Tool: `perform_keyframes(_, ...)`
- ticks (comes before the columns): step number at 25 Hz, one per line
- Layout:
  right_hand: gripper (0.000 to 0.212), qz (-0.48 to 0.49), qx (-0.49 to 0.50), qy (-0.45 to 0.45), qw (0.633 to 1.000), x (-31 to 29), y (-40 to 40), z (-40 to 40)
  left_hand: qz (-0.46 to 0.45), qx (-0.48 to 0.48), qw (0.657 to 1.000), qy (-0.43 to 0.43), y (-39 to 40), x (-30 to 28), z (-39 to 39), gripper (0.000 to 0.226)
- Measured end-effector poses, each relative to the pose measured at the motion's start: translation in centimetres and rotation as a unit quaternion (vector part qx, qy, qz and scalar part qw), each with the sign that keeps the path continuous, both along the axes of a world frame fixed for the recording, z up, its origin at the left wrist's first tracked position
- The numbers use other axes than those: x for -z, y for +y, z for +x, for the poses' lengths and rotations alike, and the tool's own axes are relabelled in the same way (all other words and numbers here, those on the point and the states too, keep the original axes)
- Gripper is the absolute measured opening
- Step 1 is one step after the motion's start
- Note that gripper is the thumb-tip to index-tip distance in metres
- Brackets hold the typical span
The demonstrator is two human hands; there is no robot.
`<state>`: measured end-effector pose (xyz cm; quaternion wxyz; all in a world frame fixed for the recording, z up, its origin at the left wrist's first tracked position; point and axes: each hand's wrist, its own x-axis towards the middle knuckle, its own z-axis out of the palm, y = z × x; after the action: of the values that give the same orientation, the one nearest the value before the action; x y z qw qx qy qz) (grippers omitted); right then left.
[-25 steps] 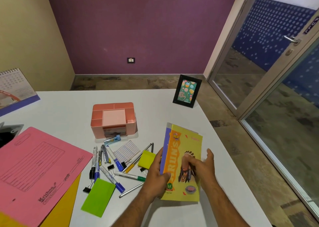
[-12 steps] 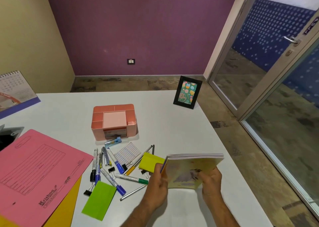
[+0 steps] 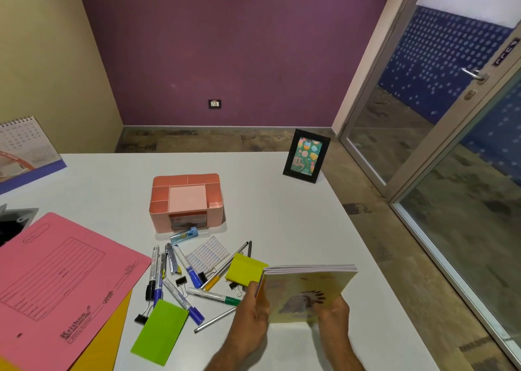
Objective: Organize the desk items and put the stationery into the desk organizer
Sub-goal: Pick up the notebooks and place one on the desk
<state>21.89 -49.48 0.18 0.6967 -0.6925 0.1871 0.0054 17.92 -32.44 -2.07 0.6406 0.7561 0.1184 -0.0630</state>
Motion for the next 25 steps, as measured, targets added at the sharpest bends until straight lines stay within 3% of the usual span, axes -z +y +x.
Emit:
perform_keyframes(4,0.034,-0.023,-0.001,0.014,1.000,0.9,-0.3,-0.4,0.033,0.039,0.998,0.040,0.6,-0.3,0.1,0.050)
perform_keyframes(9,0.048,-0.048,-0.028,0.021,0.998,0.0,0.8,0.1,0.048,0.011,0.998,0.048,1.8,-1.7,0.3,0.052)
perform_keyframes(13,0.050,-0.077,-0.067,0.012,0.995,-1.6,3.1,1.3,0.057,-0.012,0.998,0.003,4.8,-3.9,1.0,0.059)
perform_keyframes(19,0.067,-0.061,-0.165,-0.025,0.984,-5.5,10.8,4.0,0.032,-0.070,0.997,-0.027,12.4,-7.0,2.0,0.056)
perform_keyframes(25,0.046,-0.080,-0.242,-0.069,0.965,-8.3,20.7,5.6,0.019,-0.165,0.986,-0.030,21.2,-11.2,1.8,0.045)
